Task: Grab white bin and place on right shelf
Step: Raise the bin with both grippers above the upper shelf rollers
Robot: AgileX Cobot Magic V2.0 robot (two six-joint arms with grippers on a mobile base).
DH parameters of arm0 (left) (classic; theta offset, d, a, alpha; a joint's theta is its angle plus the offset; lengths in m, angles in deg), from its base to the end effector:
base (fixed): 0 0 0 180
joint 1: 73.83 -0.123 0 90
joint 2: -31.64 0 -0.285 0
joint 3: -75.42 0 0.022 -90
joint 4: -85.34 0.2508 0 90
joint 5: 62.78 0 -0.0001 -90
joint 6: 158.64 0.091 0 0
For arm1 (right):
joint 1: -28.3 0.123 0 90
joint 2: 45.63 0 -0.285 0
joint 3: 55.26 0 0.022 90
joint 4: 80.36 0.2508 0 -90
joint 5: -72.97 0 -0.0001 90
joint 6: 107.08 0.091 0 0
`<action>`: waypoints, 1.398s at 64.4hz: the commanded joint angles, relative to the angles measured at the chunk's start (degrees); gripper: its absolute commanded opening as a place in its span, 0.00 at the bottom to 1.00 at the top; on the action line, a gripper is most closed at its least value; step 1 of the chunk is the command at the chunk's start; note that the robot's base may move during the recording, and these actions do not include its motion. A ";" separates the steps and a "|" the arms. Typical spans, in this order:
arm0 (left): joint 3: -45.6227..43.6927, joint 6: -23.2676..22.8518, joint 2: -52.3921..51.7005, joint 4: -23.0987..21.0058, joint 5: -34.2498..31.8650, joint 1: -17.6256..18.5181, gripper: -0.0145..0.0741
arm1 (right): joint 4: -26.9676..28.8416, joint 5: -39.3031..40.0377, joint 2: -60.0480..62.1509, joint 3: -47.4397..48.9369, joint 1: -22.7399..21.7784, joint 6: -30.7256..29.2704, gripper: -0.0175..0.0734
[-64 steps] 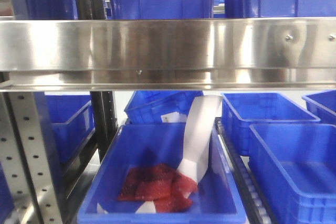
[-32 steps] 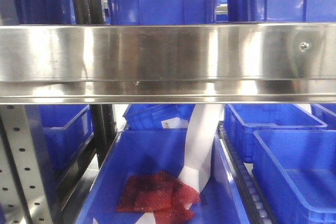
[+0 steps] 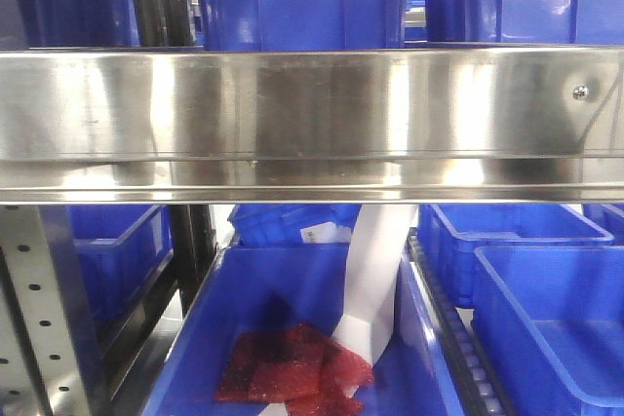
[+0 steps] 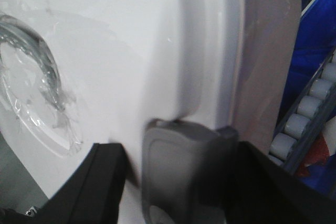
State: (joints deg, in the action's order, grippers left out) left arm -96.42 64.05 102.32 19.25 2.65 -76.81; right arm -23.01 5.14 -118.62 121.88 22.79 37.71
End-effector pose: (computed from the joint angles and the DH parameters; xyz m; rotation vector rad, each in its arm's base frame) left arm 0.1947 -0.0657 0.4365 0.5226 1.9113 -0.9886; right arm 0.2047 0.0516 0.4424 -0.4536 2.0386 0.8852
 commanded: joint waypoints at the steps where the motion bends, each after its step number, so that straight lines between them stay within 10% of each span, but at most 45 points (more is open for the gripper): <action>1: -1.91 0.40 -1.46 -12.04 4.85 1.62 0.44 | 10.53 -4.75 1.19 1.63 1.23 -0.85 0.62; 55: -1.91 -0.30 -0.77 -13.13 1.38 1.62 0.44 | 17.69 -0.93 0.87 1.63 1.23 0.80 0.62; 90: -1.91 -0.62 14.32 -23.02 -0.42 1.62 0.44 | 22.52 4.29 -11.86 1.78 1.23 2.15 0.59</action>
State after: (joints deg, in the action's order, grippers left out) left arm -96.42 63.44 116.78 7.01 -3.53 -76.81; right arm -10.32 13.75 -130.33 121.88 22.79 39.75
